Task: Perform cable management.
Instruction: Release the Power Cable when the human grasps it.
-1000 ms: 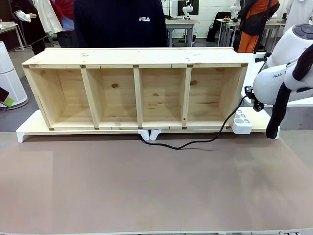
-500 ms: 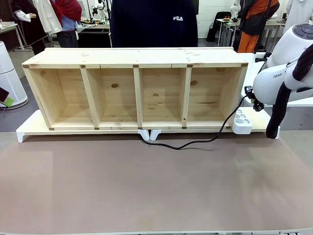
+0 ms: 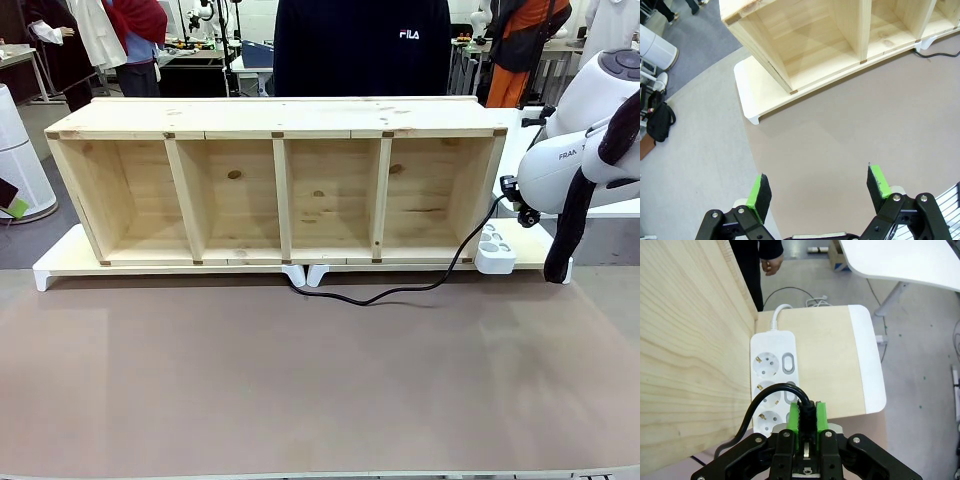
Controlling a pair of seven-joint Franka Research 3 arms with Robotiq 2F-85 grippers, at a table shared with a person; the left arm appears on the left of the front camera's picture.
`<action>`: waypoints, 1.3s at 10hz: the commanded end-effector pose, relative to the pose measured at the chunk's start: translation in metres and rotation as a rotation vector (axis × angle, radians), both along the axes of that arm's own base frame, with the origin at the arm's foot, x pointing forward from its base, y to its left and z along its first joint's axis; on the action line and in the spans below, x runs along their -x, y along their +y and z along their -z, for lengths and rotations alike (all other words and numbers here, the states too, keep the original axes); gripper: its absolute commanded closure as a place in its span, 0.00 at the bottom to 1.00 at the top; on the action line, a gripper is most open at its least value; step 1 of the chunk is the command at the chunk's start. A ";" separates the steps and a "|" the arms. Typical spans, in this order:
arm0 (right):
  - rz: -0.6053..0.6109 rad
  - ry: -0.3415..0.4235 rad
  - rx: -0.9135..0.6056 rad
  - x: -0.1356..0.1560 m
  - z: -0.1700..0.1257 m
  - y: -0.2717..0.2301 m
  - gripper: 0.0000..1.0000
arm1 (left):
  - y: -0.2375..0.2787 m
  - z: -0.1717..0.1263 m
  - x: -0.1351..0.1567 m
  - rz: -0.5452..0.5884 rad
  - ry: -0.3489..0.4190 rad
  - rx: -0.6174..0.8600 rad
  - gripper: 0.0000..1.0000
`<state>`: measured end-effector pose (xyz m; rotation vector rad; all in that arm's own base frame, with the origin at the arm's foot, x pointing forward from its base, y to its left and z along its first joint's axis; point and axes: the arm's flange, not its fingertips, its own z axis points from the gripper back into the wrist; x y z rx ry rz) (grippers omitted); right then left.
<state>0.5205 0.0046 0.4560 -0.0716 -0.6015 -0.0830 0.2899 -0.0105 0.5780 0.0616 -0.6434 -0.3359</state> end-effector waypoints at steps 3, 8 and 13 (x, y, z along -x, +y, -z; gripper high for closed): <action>-0.005 -0.006 0.001 -0.001 -0.001 0.002 0.84 | 0.000 0.000 0.000 -0.011 -0.003 0.010 0.00; -0.005 -0.006 0.001 -0.001 -0.001 0.002 0.84 | 0.000 0.000 0.000 -0.011 -0.003 0.010 0.00; -0.005 -0.006 0.001 -0.001 -0.001 0.002 0.84 | 0.000 0.000 0.000 -0.011 -0.003 0.010 0.00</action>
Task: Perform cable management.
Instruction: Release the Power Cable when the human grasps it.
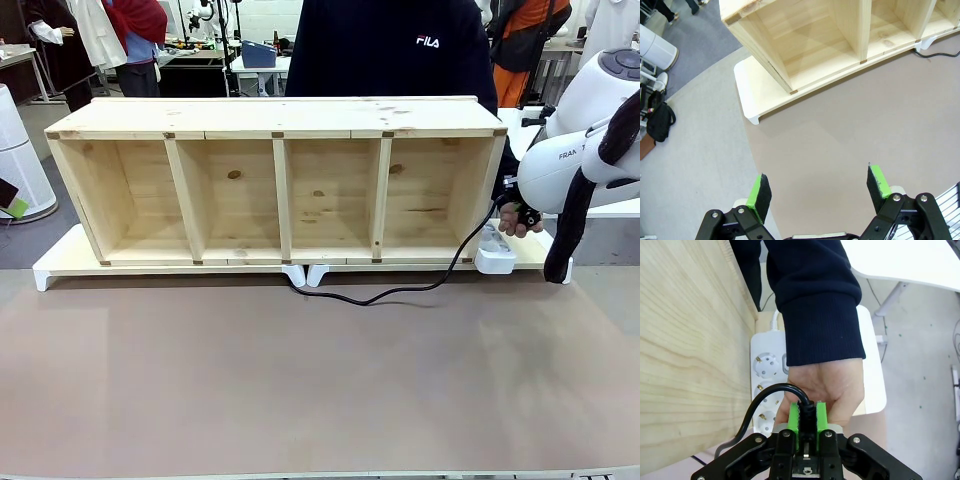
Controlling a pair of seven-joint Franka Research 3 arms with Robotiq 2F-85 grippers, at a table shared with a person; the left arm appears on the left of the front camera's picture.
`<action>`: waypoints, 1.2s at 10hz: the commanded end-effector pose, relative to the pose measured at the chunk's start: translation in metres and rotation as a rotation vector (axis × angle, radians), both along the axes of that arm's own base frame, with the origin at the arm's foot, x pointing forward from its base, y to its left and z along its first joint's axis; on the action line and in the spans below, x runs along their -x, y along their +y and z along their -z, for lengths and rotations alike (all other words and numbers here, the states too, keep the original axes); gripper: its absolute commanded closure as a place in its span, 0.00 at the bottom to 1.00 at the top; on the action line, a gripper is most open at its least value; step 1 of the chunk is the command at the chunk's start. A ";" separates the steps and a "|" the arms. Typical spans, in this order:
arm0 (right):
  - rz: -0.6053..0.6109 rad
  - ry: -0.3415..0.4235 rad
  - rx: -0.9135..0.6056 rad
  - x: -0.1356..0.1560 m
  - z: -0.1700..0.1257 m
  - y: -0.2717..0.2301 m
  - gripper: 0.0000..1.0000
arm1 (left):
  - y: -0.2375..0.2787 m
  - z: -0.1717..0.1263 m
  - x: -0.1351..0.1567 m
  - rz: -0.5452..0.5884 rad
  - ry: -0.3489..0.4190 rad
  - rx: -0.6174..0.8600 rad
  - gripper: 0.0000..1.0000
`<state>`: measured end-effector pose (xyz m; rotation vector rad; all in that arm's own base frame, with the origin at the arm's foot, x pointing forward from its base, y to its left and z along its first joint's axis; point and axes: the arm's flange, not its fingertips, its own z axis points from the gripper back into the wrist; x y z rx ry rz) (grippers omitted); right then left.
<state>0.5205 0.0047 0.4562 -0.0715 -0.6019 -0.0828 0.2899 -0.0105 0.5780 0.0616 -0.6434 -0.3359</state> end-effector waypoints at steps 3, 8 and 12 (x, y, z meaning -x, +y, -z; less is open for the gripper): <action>-0.001 -0.004 -0.001 0.000 0.000 0.000 0.84 | 0.000 0.000 0.000 -0.011 -0.003 0.010 0.00; 0.001 0.037 0.011 0.002 -0.005 0.002 0.44 | 0.000 0.000 0.000 -0.011 -0.003 0.010 0.00; 0.003 0.020 0.028 0.008 -0.014 0.002 0.04 | 0.000 0.000 0.000 -0.011 -0.003 0.010 0.00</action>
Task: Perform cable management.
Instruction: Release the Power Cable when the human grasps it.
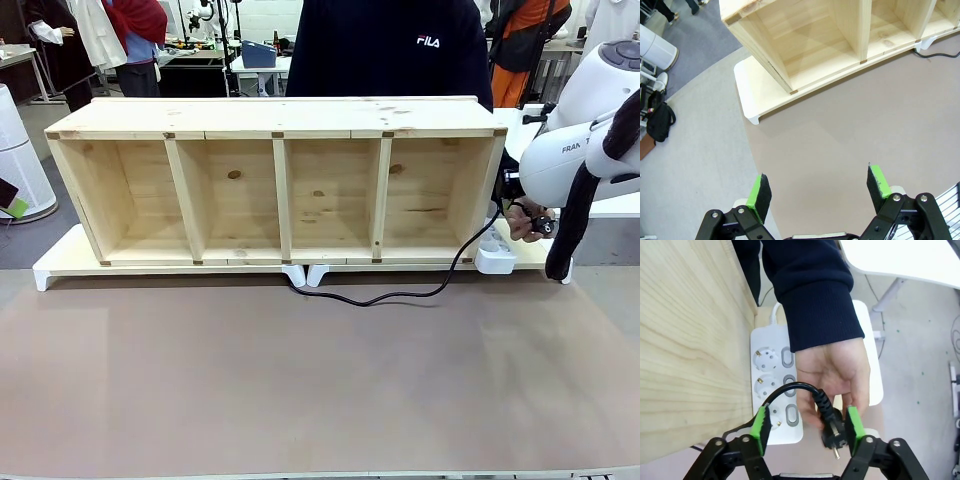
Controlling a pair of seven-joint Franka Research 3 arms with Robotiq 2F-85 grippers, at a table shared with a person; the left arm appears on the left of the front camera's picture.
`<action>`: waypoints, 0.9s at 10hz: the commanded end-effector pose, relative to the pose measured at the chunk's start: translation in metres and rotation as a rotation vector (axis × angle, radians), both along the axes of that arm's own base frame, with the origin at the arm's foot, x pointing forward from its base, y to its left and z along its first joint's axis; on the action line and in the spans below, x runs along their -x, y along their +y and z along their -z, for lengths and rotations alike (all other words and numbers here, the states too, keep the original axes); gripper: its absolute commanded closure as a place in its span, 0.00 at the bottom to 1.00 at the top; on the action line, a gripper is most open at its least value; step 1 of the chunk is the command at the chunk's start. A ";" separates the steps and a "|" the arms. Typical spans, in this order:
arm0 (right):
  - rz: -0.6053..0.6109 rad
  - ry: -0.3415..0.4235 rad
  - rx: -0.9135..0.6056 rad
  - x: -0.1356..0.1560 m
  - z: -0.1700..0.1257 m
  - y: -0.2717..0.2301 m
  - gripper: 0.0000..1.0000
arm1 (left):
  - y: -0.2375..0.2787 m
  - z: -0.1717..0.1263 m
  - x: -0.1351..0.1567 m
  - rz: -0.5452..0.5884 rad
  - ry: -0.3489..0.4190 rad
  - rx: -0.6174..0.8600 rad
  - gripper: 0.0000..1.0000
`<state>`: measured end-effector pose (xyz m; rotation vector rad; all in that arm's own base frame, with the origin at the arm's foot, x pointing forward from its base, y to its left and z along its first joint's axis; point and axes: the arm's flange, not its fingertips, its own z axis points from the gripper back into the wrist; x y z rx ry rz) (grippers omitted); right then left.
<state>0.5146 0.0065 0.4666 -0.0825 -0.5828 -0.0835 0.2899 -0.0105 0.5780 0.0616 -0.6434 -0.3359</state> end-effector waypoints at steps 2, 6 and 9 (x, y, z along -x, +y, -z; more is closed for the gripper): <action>-0.012 -0.018 0.039 0.005 -0.006 0.001 0.00 | 0.000 0.000 0.000 -0.011 -0.003 0.010 0.00; -0.002 -0.013 0.004 0.002 -0.007 0.000 0.00 | 0.000 0.000 0.000 -0.011 -0.003 0.010 0.00; -0.002 -0.013 0.004 0.002 -0.007 0.000 0.00 | 0.000 0.000 0.000 -0.011 -0.003 0.010 0.00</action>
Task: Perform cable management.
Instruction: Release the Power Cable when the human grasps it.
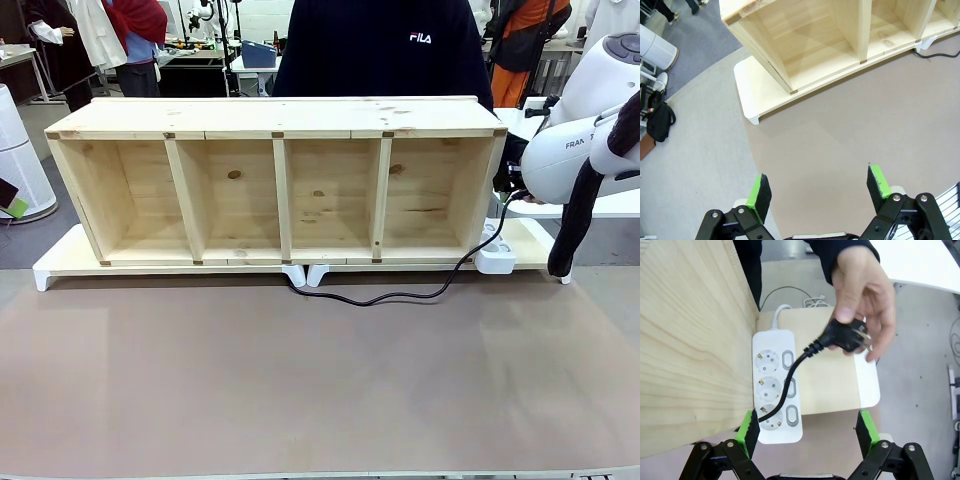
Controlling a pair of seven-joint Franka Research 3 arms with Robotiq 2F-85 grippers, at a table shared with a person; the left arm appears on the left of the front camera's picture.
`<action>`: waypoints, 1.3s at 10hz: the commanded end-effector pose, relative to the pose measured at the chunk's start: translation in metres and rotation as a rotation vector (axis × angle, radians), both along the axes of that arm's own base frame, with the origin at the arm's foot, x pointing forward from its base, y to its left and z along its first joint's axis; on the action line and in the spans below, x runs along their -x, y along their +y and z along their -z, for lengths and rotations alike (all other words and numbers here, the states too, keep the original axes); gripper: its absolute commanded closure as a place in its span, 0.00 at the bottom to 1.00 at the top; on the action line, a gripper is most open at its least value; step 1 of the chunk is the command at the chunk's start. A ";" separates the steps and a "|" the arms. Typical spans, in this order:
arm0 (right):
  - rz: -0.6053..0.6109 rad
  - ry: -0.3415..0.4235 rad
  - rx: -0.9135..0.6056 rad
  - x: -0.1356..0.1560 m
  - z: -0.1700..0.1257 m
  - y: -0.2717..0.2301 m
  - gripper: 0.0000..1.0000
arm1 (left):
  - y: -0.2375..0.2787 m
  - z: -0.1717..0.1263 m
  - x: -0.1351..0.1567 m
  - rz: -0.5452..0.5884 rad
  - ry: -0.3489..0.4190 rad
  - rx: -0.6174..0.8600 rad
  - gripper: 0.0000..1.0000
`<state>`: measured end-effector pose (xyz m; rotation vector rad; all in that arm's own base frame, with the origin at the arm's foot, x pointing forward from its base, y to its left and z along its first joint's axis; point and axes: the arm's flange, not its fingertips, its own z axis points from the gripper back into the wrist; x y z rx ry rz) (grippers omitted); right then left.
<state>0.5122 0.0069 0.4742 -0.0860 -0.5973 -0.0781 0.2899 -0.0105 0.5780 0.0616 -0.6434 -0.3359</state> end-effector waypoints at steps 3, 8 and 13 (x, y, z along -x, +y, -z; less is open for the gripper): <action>0.002 0.001 -0.001 0.000 0.001 0.000 0.00 | 0.000 0.000 0.000 -0.011 -0.003 0.010 0.00; 0.002 0.001 -0.001 0.000 0.001 0.000 0.00 | 0.000 0.000 0.000 -0.011 -0.003 0.010 0.00; 0.002 0.001 -0.001 0.000 0.001 0.000 0.00 | 0.000 0.000 0.000 -0.011 -0.003 0.010 0.00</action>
